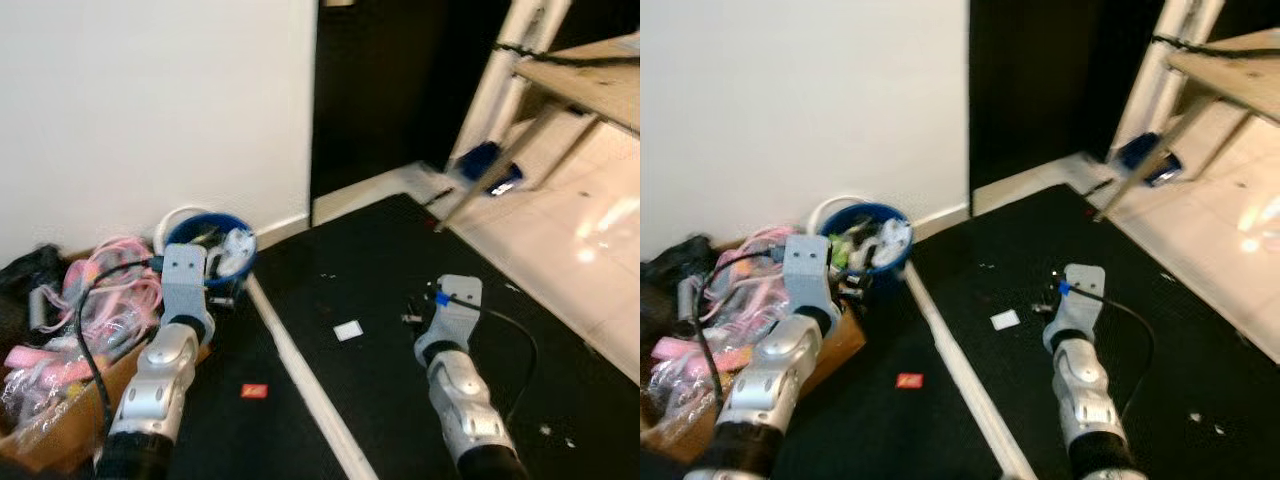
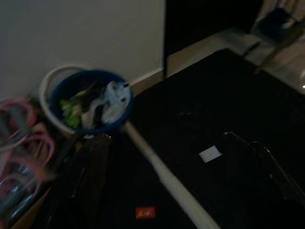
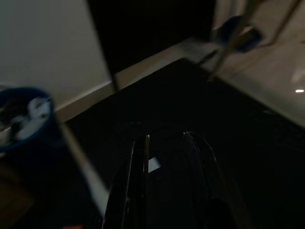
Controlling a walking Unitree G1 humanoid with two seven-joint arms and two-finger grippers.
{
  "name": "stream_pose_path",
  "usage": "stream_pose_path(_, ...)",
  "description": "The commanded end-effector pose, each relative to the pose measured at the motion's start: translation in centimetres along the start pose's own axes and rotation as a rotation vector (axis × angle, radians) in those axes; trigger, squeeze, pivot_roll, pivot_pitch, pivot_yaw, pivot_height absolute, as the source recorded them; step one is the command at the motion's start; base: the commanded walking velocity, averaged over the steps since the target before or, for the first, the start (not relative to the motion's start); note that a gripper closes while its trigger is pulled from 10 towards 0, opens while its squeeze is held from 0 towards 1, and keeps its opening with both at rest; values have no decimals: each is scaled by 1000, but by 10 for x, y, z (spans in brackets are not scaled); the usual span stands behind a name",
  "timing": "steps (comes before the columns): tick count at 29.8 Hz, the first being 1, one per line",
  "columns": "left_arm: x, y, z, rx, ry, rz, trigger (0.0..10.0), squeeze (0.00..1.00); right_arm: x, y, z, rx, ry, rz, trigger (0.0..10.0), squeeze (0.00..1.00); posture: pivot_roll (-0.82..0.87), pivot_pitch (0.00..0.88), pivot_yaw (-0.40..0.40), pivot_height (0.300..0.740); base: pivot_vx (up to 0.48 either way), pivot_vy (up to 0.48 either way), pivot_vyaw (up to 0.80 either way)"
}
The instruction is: Picking trash to rubbish bin
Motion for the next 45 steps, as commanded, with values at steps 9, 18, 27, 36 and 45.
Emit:
stream_pose_path(9, -2, -2, -6, 61, 25, 10, 10000, 0, -4, -11, -8, 7, 13, -33, 10000, 0, 51, 126, 53, 740, 0, 0, -800)
stream_pose_path(18, 0, -5, -10, 47, 34, 3, 10000, 0, -4, -11, -7, 7, 11, -36, 10000, 0, 50, 126, 52, 740, 0, 0, -800)
stream_pose_path(27, 0, -4, -8, 62, 17, 5, 10000, 0, -5, -11, -6, 11, 4, -39, 10000, 0, 47, 134, 56, 740, 0, 0, -800)
stream_pose_path(36, 1, -3, -4, 57, -1, 18, 10000, 0, -5, -9, -9, 7, 22, -31, 10000, 0, 44, 137, 54, 740, 0, 0, -533)
stream_pose_path(45, 0, 0, 2, 58, -31, 30, 10000, 0, -5, -10, -9, -4, 21, -31, 10000, 0, 46, 137, 57, 740, 0, 0, 0)
Point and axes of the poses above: a point about 5 cm out from each wrist's last joint towards the gripper, its own x axis pointing out of the wrist towards the gripper, its own y axis along the axis of the wrist's last joint, z = x × y, the point moved 6 cm from there along x, pointing out of the wrist towards the gripper, and after that the axes turned 6 degrees about -x, right-handed, at the moved point
